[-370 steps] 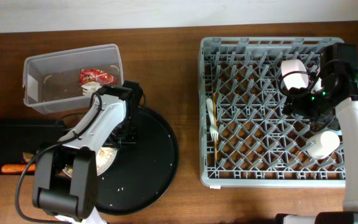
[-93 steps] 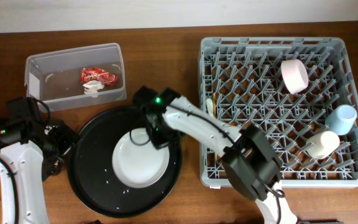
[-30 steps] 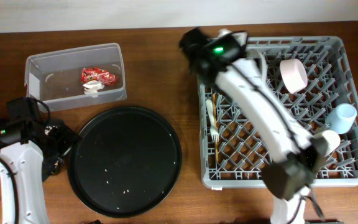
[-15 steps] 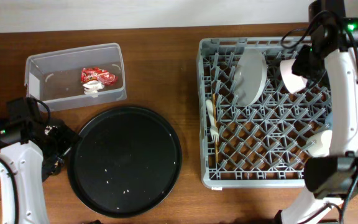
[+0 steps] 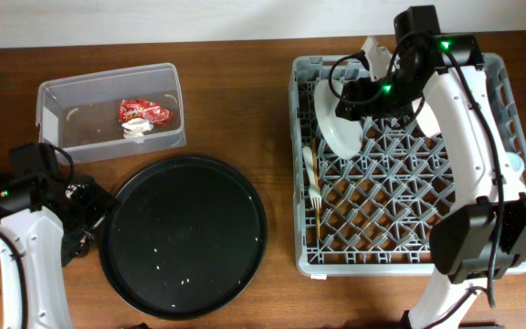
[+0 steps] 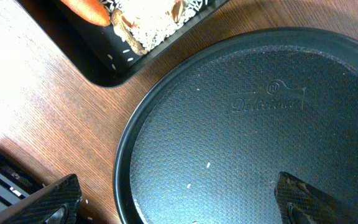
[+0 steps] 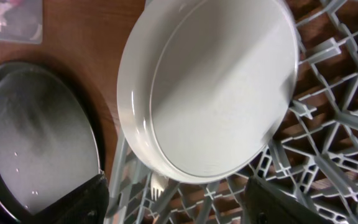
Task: Sort waste into correct bins and load items into the dishwasher rack
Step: 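Release the plate and pull the right gripper back toward the front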
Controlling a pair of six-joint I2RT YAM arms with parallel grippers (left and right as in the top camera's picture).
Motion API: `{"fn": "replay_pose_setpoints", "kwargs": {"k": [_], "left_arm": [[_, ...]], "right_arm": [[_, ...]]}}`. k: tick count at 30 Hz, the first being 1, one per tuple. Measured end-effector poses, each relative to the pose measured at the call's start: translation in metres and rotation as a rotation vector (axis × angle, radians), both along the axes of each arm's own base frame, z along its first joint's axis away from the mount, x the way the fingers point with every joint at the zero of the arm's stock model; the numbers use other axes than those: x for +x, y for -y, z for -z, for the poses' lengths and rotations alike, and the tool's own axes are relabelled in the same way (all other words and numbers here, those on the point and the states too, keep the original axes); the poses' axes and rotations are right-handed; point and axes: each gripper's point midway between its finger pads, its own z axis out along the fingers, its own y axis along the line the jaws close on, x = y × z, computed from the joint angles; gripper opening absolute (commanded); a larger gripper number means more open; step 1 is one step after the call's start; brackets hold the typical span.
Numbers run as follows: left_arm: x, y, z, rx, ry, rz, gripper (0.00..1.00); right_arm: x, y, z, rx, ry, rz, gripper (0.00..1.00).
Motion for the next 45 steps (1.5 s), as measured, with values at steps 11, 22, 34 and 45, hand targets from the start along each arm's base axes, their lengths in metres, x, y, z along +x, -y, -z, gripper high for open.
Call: {"fn": "replay_pose_setpoints", "kwargs": {"k": [11,22,34,45], "left_arm": [[0.002,0.000,0.000,0.001,0.007,0.019,0.98],[0.082,0.106,-0.070,0.109,0.251,0.677,0.99],[0.032,0.070,-0.078,0.067,0.048,0.621,0.99],[-0.012,0.076,-0.119,0.257,0.608,0.544,0.99]], "right_arm": [[-0.009,0.081,-0.040,-0.234,0.086,0.301,0.89],[-0.063,0.149,-0.087,-0.132,0.084,0.524,0.99],[-0.092,0.125,-0.068,-0.213,-0.024,0.443,0.99],[-0.167,0.123,-0.047,-0.234,0.318,0.536,0.98]]}}
